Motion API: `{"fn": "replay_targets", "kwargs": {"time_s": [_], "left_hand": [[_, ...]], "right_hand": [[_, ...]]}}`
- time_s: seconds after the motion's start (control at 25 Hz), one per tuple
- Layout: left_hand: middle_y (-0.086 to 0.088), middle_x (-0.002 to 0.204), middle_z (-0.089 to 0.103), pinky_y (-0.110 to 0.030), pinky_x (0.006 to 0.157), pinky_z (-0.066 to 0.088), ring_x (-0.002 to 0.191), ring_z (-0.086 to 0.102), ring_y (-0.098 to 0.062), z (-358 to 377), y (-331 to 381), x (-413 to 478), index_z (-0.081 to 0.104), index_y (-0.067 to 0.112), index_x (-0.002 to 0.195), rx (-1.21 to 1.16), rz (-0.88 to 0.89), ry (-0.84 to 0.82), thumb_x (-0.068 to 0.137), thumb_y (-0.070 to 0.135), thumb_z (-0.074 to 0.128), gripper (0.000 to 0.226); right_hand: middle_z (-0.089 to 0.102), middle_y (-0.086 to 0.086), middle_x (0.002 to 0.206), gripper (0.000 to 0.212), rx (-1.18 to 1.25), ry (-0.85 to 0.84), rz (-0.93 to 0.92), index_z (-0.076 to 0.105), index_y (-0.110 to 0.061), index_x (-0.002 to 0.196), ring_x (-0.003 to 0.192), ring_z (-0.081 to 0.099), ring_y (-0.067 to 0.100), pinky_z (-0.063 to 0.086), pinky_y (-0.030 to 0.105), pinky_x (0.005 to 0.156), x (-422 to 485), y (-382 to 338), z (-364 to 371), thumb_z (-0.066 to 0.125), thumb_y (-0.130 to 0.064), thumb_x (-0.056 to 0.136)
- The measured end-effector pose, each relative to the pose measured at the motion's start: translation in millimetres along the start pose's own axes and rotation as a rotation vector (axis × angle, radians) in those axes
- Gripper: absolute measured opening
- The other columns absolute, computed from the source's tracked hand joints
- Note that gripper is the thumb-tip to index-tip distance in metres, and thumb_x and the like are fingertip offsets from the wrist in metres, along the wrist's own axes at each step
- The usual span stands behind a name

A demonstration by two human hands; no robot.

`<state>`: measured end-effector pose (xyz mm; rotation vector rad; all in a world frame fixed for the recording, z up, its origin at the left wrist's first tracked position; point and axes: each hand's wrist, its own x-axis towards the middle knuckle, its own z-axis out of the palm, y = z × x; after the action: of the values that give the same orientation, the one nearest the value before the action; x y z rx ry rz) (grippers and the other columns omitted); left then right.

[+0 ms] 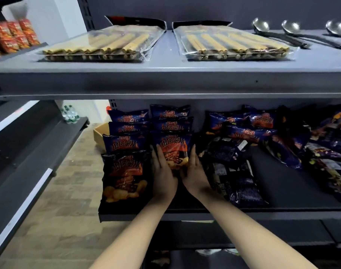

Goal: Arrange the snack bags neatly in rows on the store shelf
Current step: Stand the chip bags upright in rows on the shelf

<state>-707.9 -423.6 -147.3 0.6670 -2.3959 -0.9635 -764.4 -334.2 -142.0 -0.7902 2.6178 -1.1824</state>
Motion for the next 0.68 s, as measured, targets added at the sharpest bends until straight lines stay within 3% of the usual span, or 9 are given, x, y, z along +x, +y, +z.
{"fn": "replay_targets", "kwargs": {"time_s": [0.08, 0.16, 0.28, 0.48, 0.68], "left_hand": [[-0.009, 0.156, -0.014, -0.045, 0.117, 0.009, 0.144, -0.003, -0.028, 2.0, 2.0, -0.1, -0.016, 0.019, 0.146, -0.02, -0.044, -0.002, 0.084, 0.007, 0.058, 0.097], [-0.007, 0.156, -0.015, -0.043, 0.114, 0.007, 0.144, -0.001, -0.03, 3.1, 2.6, 0.0, -0.014, 0.019, 0.146, -0.012, -0.038, 0.001, 0.086, 0.011, 0.057, 0.094], [-0.004, 0.153, -0.023, -0.043, 0.114, 0.006, 0.144, -0.004, -0.031, 4.2, -0.8, -1.1, -0.011, 0.02, 0.148, 0.077, 0.045, 0.018, 0.086, 0.012, 0.055, 0.09], [0.001, 0.153, -0.025, -0.04, 0.114, -0.008, 0.142, -0.02, -0.02, 8.5, -5.8, -0.3, -0.015, 0.016, 0.146, 0.245, 0.144, -0.002, 0.09, 0.017, 0.041, 0.079], [0.006, 0.149, -0.03, -0.04, 0.115, -0.008, 0.139, -0.025, -0.015, 7.4, -5.2, 3.8, -0.021, 0.021, 0.142, 0.185, 0.097, -0.069, 0.09, 0.023, 0.041, 0.081]], "right_hand": [[-0.004, 0.01, 0.158, 0.088, -0.061, 0.055, -0.039, -0.025, -0.018, 0.142, 0.146, 0.0, 0.021, 0.002, 0.022, 0.111, -3.6, 1.9, 6.3, 0.048, -0.032, 0.095], [-0.012, 0.007, 0.157, 0.091, -0.063, 0.104, -0.095, -0.026, -0.023, 0.141, 0.146, -0.003, 0.024, 0.01, 0.032, 0.117, -5.0, 1.9, 8.8, 0.05, -0.034, 0.093], [-0.021, 0.001, 0.156, 0.082, -0.219, 0.169, -0.241, -0.013, -0.03, 0.147, 0.145, -0.012, 0.026, 0.006, 0.041, 0.117, -7.7, 7.6, 12.5, 0.049, -0.03, 0.093], [-0.034, -0.004, 0.15, 0.067, -0.464, 0.081, -0.173, -0.018, -0.032, 0.145, 0.141, -0.027, 0.021, -0.012, 0.037, 0.115, -7.3, 6.8, 12.6, 0.031, -0.035, 0.099], [-0.039, -0.004, 0.146, 0.068, -0.433, -0.039, -0.13, -0.03, -0.036, 0.136, 0.141, -0.025, 0.021, -0.005, 0.037, 0.118, -6.6, 4.9, 11.0, 0.028, -0.034, 0.1]]}}
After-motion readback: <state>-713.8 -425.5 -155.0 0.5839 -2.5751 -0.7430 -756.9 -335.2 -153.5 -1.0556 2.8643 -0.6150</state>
